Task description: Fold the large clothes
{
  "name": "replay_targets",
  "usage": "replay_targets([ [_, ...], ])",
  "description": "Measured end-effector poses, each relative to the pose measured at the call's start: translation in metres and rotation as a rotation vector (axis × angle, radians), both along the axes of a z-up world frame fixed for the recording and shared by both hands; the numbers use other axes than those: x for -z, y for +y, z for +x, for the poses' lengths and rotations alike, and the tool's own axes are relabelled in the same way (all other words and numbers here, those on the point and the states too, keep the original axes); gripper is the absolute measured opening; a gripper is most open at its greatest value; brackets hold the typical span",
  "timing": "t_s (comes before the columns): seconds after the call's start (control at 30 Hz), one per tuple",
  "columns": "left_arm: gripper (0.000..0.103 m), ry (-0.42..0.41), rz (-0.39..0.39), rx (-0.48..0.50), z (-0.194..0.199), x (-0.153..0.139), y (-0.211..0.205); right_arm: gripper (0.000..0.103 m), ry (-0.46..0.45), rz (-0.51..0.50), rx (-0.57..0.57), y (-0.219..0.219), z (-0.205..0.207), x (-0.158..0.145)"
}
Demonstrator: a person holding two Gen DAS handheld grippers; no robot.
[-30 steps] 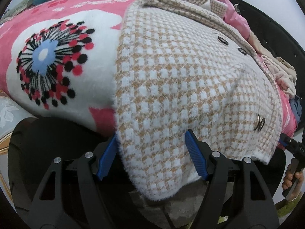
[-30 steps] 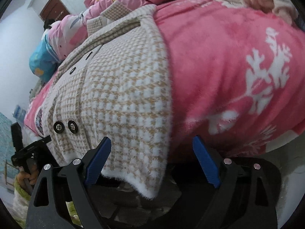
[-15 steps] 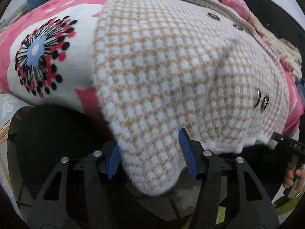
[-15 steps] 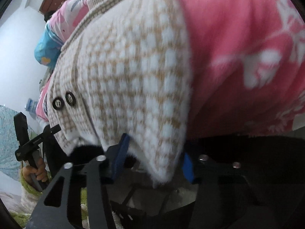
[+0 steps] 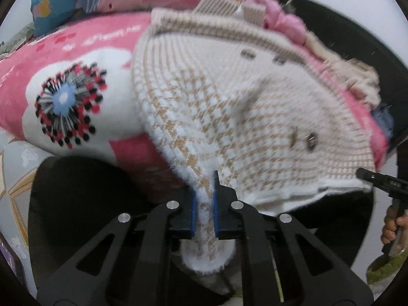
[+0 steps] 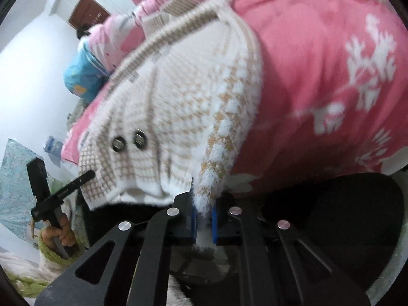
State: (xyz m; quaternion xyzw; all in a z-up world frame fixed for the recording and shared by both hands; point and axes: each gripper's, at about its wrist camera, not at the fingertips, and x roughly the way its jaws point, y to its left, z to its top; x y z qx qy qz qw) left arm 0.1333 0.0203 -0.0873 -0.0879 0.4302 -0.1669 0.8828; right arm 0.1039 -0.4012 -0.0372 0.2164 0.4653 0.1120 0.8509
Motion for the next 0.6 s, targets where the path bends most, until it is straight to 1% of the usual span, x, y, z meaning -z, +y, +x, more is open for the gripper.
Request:
replay_targets([
  [0.1, 0.008, -0.045, -0.059, 0.004, -0.008, -0.02, 0.009, 0.008, -0.054, 0.024, 0.008, -0.001, -0.001, -0.02],
  [0.23, 0.008, -0.095, -0.119, 0.011, -0.005, -0.04, 0.013, 0.008, -0.11, 0.018, 0.008, -0.003, 0.001, -0.041],
  [0.27, 0.008, -0.107, -0.126, 0.015, -0.007, -0.044, 0.016, 0.008, -0.121, 0.016, 0.007, 0.0, 0.004, -0.044],
  [0.3, 0.008, -0.116, -0.128, 0.015, 0.0, -0.046, 0.007, 0.008, -0.135, 0.016, 0.005, 0.001, 0.007, -0.05],
  [0.43, 0.008, -0.148, -0.154, 0.013, 0.015, -0.06, 0.006, 0.008, -0.173, 0.014, 0.009, -0.001, 0.018, -0.069],
  [0.6, 0.008, -0.175, -0.177, -0.009, 0.036, -0.073, 0.013, 0.008, -0.205, 0.029, 0.021, 0.005, 0.044, -0.084],
])
